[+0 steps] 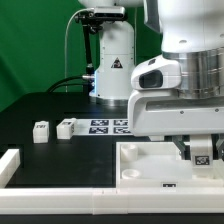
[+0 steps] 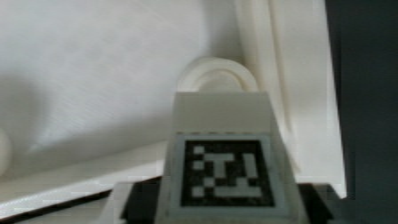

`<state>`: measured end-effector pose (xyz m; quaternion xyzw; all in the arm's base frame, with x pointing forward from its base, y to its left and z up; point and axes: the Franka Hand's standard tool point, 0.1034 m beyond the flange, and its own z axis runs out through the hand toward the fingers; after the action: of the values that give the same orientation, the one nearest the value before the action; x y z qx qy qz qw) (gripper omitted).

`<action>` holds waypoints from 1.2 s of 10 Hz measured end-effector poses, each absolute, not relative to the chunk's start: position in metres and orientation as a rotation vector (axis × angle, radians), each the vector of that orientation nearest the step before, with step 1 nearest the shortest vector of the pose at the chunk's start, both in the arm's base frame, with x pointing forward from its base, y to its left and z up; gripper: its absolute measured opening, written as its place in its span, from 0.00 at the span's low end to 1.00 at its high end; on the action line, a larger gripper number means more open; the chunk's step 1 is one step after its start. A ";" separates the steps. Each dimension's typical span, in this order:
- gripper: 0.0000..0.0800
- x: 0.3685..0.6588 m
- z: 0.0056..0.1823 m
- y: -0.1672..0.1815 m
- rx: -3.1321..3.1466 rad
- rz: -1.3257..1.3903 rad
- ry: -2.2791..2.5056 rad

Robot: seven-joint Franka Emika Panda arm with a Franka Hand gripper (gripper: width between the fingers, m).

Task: Assemble one leg

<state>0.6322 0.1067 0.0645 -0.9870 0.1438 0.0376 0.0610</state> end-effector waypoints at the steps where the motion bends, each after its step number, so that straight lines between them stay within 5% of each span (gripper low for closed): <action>1: 0.36 0.632 0.064 0.106 -2.959 0.124 0.611; 12: 0.35 0.619 0.063 0.123 -1.937 0.215 2.323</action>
Offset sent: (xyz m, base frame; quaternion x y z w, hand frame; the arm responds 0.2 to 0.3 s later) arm -0.0249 -0.0093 -0.0058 0.0171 0.0238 0.3134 0.9492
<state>0.6194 0.1227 0.0632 -0.6378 0.7650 0.0708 0.0545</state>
